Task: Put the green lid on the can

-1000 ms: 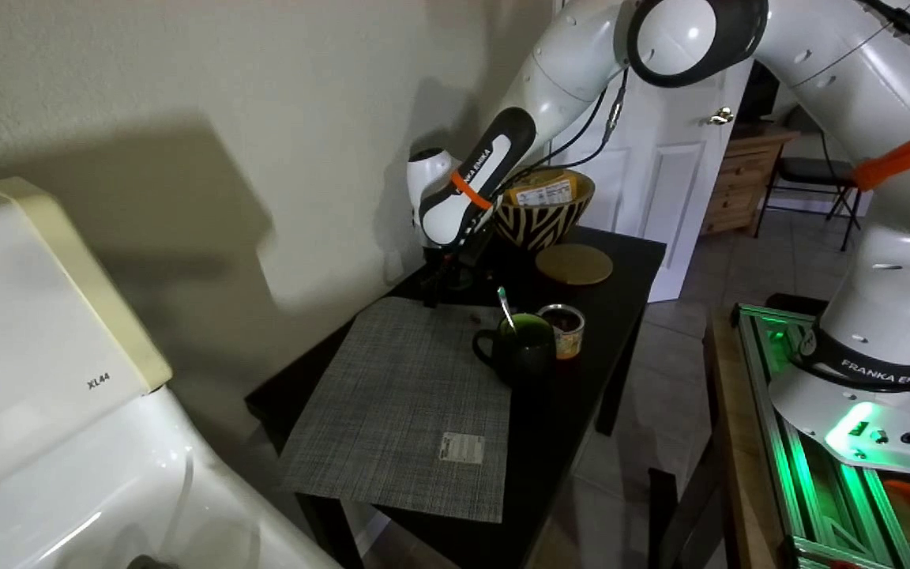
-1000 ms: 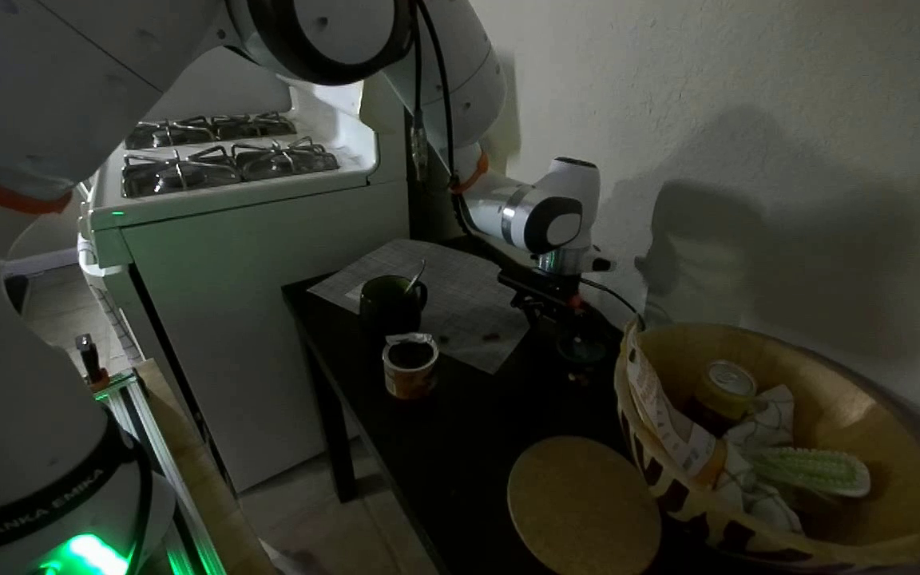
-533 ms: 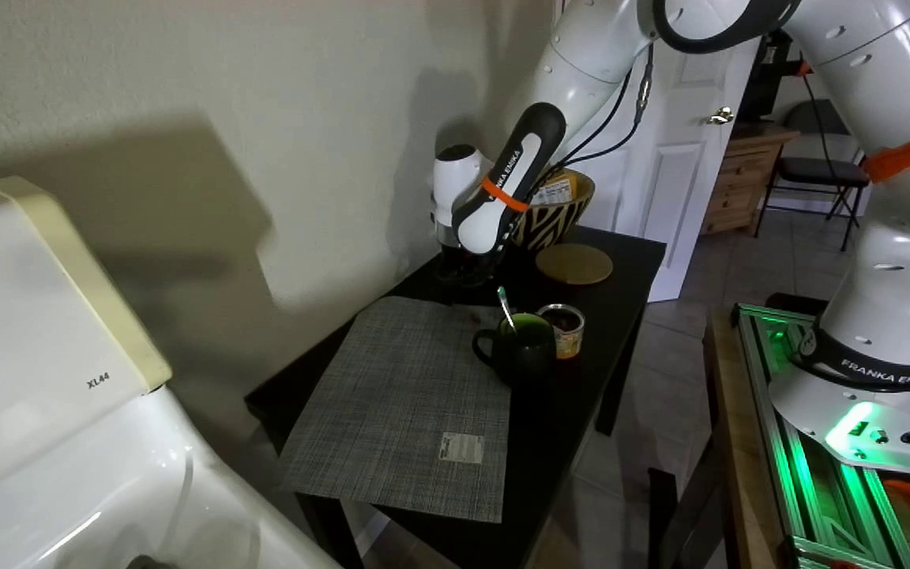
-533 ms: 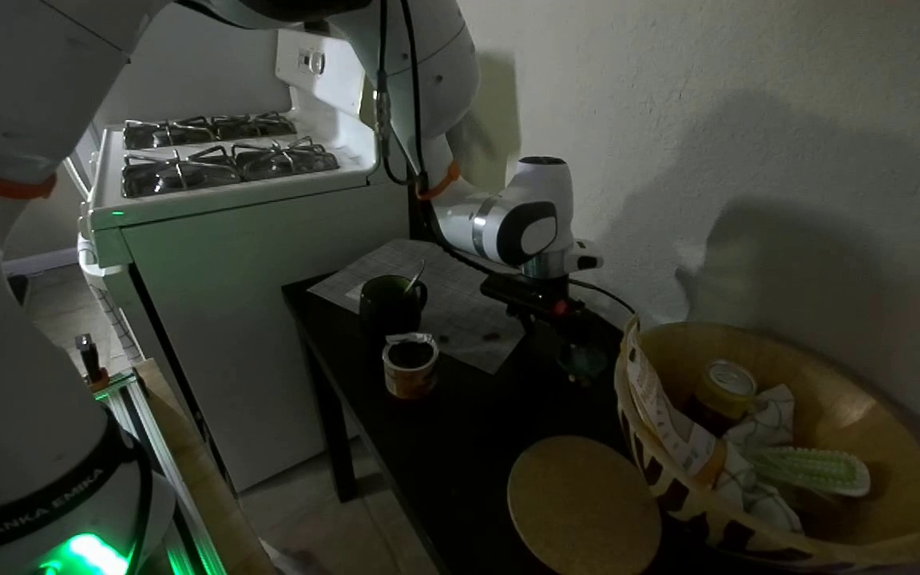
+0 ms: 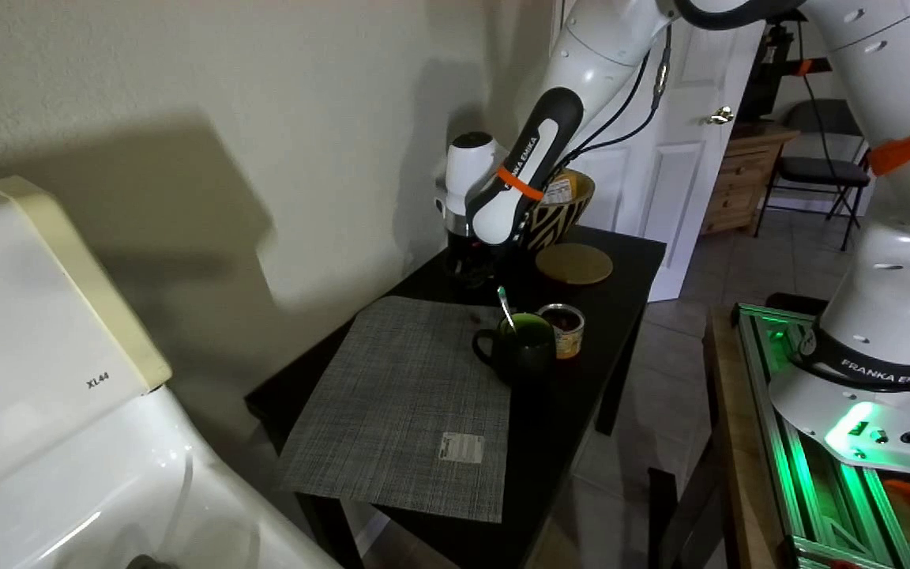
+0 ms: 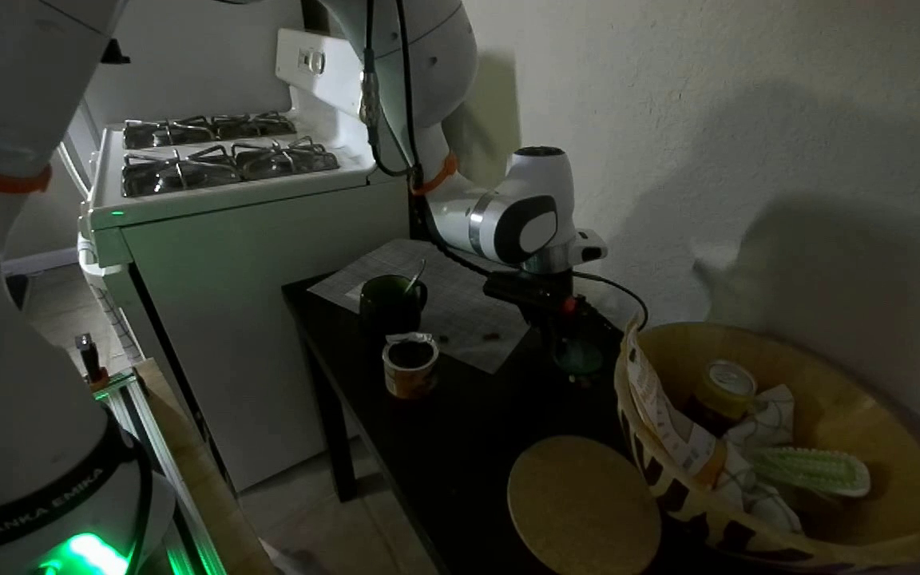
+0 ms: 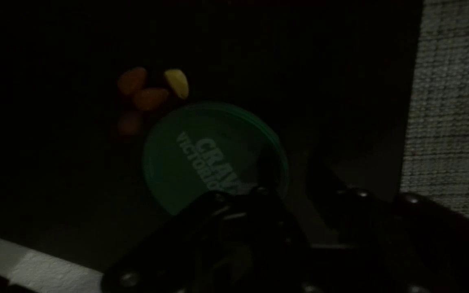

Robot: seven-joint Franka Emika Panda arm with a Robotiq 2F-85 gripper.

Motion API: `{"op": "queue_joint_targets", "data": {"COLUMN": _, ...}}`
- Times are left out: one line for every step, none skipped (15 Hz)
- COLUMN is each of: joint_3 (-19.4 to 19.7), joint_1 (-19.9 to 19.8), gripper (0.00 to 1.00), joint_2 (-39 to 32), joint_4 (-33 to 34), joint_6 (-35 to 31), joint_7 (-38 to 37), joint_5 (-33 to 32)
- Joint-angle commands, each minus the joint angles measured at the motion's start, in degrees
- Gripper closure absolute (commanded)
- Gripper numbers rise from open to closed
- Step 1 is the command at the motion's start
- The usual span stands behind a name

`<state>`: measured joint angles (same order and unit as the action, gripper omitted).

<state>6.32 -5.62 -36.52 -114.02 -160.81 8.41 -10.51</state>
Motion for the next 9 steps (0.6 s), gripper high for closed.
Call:
{"op": "queue_joint_targets", "data": {"joint_3": -4.0, "joint_1": -4.7, "gripper": 0.99, "joint_2": -0.1, "joint_4": -1.3, "joint_6": -0.3, "joint_7": 5.4, "joint_5": 1.9}}
{"op": "queue_joint_targets", "data": {"joint_3": -4.7, "joint_1": -5.6, "gripper": 1.00, "joint_2": -0.1, "joint_4": -1.3, "joint_6": 0.2, "joint_7": 6.9, "joint_5": 2.0}}
{"op": "queue_joint_targets", "data": {"joint_3": -5.9, "joint_1": -6.8, "gripper": 1.00, "joint_2": 0.0, "joint_4": -1.3, "joint_6": 0.4, "joint_7": 8.6, "joint_5": 2.5}}
{"op": "queue_joint_targets", "data": {"joint_3": -6.9, "joint_1": -7.8, "gripper": 0.99, "joint_2": 0.2, "joint_4": -1.2, "joint_6": 0.8, "joint_7": 9.9, "joint_5": 3.0}}
{"op": "queue_joint_targets", "data": {"joint_3": -7.3, "joint_1": -8.2, "gripper": 0.99, "joint_2": 0.6, "joint_4": -1.6, "joint_6": 1.0, "joint_7": 10.8, "joint_5": 3.0}}
{"op": "queue_joint_targets", "data": {"joint_3": -8.1, "joint_1": -8.9, "gripper": 0.99, "joint_2": 1.9, "joint_4": -2.3, "joint_6": 1.1, "joint_7": 12.0, "joint_5": 3.2}}
{"op": "queue_joint_targets", "data": {"joint_3": -9.0, "joint_1": -9.8, "gripper": 0.99, "joint_2": 3.2, "joint_4": -3.1, "joint_6": 1.1, "joint_7": 13.3, "joint_5": 3.6}}
{"op": "queue_joint_targets", "data": {"joint_3": -9.6, "joint_1": -10.2, "gripper": 0.99, "joint_2": 4.9, "joint_4": -4.3, "joint_6": 1.0, "joint_7": 14.3, "joint_5": 3.6}}
{"op": "queue_joint_targets", "data": {"joint_3": -9.3, "joint_1": -9.8, "gripper": 0.99, "joint_2": 7.7, "joint_4": -6.2, "joint_6": 0.7, "joint_7": 14.6, "joint_5": 3.0}}
